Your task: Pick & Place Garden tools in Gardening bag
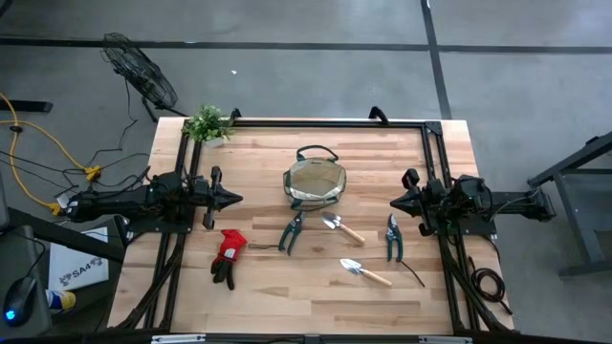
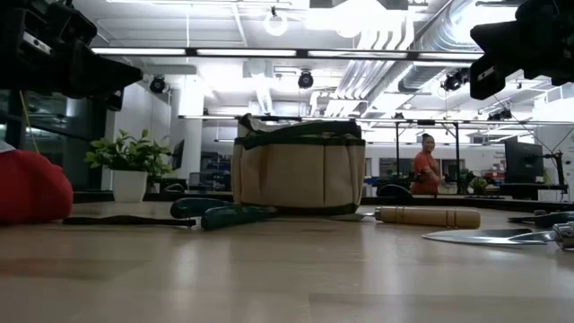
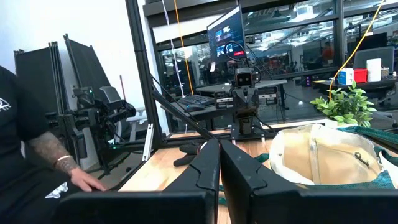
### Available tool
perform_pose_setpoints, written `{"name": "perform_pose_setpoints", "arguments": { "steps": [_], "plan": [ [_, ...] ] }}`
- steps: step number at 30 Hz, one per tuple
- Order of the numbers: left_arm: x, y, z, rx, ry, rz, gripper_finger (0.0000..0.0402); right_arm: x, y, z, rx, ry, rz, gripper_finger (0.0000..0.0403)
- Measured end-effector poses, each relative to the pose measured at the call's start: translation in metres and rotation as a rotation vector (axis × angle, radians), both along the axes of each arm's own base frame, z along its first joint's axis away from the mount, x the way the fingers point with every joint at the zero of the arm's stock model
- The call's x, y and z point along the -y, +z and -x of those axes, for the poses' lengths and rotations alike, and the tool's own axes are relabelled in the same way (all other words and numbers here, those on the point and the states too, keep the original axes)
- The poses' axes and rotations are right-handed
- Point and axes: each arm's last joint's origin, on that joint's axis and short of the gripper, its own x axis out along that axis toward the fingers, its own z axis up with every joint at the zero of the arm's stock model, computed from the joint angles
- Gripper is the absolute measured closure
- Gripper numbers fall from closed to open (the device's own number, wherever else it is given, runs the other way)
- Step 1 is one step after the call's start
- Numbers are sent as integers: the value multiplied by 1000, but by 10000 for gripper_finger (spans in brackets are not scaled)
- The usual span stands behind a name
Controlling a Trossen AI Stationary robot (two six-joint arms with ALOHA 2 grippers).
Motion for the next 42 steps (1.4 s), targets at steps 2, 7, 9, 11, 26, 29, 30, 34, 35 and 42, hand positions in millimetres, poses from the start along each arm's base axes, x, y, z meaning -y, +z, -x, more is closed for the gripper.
{"name": "perform_pose_setpoints", "arguments": {
  "steps": [2, 7, 9, 11, 26, 29, 30, 34, 35, 42],
  "plan": [
    [0, 0, 0, 0, 0, 0, 401, 0, 0, 0, 0, 0, 0, 398],
    [0, 0, 0, 0, 0, 0, 401, 0, 0, 0, -3, 8, -25, 398],
    [0, 0, 0, 0, 0, 0, 401, 0, 2, 0, 15, 7, -43, 398],
    [0, 0, 0, 0, 0, 0, 401, 0, 7, 2, 59, 12, -82, 398],
    [0, 0, 0, 0, 1, 0, 401, 0, 14, 4, 103, 81, -289, 398],
    [0, 0, 0, 0, 0, 0, 401, 0, 14, 4, 102, 82, -296, 398],
    [0, 0, 0, 0, 0, 0, 401, 0, 14, 4, 101, 81, -304, 398],
    [0, 0, 0, 0, 0, 0, 401, 2, 13, 3, 95, 19, -396, 398],
    [0, 0, 0, 0, 0, 0, 401, 3, 13, 2, 90, -2, -407, 398],
    [0, 0, 0, 0, 0, 0, 401, 8, 14, -1, -35, -190, -489, 398]
  ]
}}
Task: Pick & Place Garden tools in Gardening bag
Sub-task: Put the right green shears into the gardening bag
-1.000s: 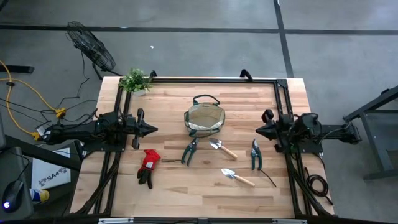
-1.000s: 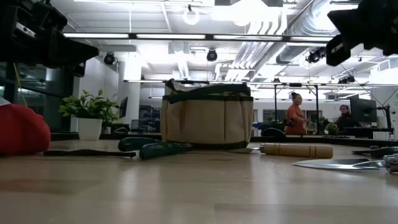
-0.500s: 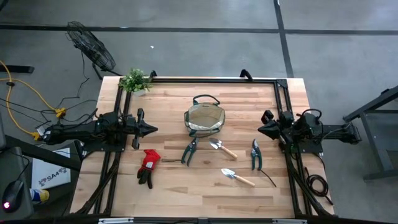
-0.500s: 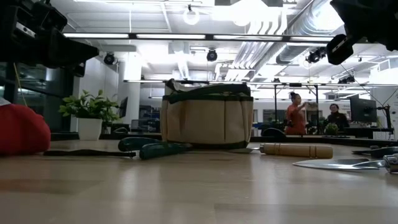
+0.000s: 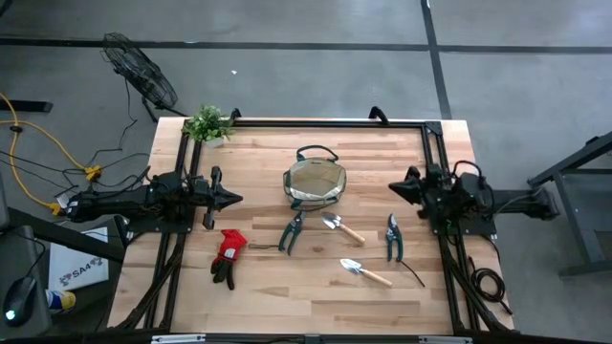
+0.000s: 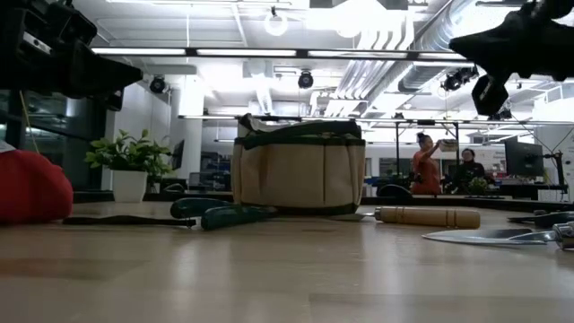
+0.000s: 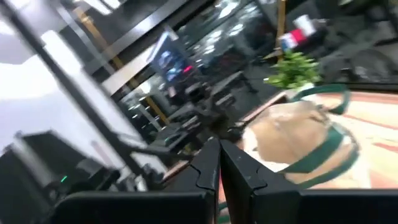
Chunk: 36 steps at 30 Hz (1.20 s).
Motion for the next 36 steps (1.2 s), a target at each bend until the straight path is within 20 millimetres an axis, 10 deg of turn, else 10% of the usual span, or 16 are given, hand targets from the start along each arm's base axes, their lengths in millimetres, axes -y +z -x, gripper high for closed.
{"name": "perform_pose_setpoints", "arguments": {
  "steps": [25, 36],
  "plan": [
    [0, 0, 0, 0, 0, 0, 401, 5, 89, -12, -386, -190, -272, 399],
    [0, 0, 0, 0, 0, 0, 401, 1, 91, -21, -609, -127, -468, 399]
  ]
}}
